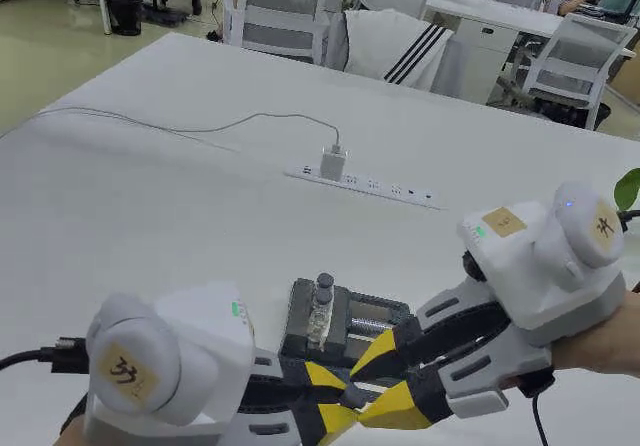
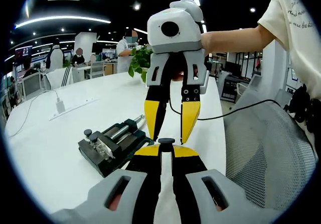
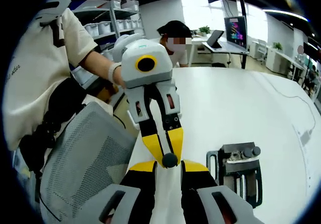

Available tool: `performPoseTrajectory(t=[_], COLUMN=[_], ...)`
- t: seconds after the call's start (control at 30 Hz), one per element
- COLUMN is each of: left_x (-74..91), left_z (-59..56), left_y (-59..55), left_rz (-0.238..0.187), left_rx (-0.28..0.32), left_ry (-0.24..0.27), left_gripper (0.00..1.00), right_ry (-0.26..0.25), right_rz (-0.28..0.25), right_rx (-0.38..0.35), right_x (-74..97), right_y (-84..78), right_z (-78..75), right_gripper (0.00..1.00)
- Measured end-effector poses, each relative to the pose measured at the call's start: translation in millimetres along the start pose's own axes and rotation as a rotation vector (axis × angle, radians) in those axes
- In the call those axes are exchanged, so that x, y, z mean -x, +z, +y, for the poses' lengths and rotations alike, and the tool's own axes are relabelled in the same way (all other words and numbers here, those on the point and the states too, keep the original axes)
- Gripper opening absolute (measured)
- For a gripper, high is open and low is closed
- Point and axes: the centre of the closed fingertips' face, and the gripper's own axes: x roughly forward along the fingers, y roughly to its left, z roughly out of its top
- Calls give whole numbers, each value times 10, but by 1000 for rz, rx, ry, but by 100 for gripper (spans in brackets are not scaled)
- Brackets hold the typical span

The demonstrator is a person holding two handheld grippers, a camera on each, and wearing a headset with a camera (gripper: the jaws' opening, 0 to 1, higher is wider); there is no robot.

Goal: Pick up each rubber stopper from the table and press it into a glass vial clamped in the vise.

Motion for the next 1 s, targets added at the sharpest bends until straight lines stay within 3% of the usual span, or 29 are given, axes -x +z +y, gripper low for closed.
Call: performPoseTrajectory(t=[0.4,1.0], left_x=[-21,-38], left_z=[-35,-59], left_y=[-42,-75], left_rz=[14,20], left_rx=[7,27], left_ry=[-17,-23], left_gripper=[3,3], right_ry=[19,29], right_rz=[29,122], right_rx=[20,79], right_x=[-18,-43], right_y=[-24,-44], right_z=[51,42], right_gripper=[12,9])
